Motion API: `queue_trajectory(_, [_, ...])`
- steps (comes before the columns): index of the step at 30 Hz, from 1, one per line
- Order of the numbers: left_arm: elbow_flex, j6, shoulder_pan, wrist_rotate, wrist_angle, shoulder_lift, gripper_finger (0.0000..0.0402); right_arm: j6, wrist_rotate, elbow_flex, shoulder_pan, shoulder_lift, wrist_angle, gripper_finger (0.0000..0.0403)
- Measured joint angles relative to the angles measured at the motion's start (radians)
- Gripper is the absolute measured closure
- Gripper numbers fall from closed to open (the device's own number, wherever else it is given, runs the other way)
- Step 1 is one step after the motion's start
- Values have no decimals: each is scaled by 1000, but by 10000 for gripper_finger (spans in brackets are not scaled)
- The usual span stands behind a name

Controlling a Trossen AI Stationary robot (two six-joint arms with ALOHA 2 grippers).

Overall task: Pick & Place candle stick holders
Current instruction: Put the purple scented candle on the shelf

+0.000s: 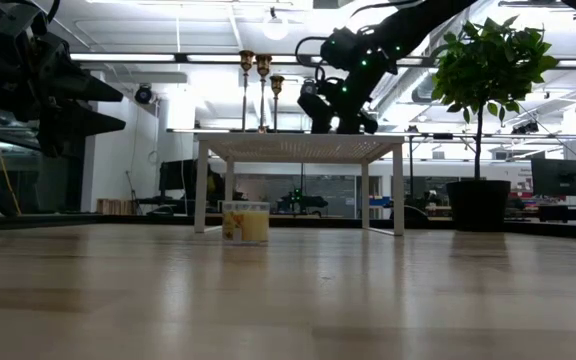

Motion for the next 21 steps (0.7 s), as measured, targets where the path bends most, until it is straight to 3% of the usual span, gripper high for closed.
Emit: queue_trajectory(21, [0, 0, 0, 0, 0, 0, 177, -53, -87, -1, 3, 20, 19, 169])
